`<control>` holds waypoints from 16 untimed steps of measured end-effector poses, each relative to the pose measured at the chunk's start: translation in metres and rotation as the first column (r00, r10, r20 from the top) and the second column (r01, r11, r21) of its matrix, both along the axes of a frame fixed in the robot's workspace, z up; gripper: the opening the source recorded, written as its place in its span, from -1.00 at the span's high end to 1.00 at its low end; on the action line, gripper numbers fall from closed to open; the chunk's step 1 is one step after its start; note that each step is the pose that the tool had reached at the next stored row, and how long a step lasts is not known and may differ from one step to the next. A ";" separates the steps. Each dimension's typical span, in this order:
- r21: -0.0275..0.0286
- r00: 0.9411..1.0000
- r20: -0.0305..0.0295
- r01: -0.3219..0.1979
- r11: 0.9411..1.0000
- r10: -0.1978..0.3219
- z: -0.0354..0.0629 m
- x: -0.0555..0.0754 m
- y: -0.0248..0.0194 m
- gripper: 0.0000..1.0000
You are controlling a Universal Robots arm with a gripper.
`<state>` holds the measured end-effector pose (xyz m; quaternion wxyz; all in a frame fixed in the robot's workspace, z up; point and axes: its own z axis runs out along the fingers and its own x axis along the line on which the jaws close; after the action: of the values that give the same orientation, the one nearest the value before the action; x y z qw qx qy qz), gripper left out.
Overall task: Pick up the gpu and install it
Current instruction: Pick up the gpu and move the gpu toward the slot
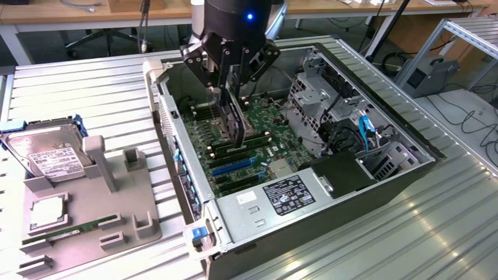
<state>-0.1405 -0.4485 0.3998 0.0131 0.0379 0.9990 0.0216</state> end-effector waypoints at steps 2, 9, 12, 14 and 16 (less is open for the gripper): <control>0.000 1.000 0.000 0.000 1.000 0.000 -0.0004 0.001 0.0000 0.47; 0.000 1.000 0.000 0.000 1.000 0.000 -0.0025 0.004 0.0000 0.47; 0.000 1.000 0.000 0.000 1.000 0.000 -0.0033 0.005 0.0000 0.47; 0.000 1.000 0.000 0.000 1.000 0.000 -0.0037 0.006 0.0000 0.47; 0.000 1.000 0.000 0.000 1.000 0.000 -0.0041 0.007 0.0000 0.47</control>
<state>-0.1340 -0.4485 0.3957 0.0131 0.0379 0.9990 0.0216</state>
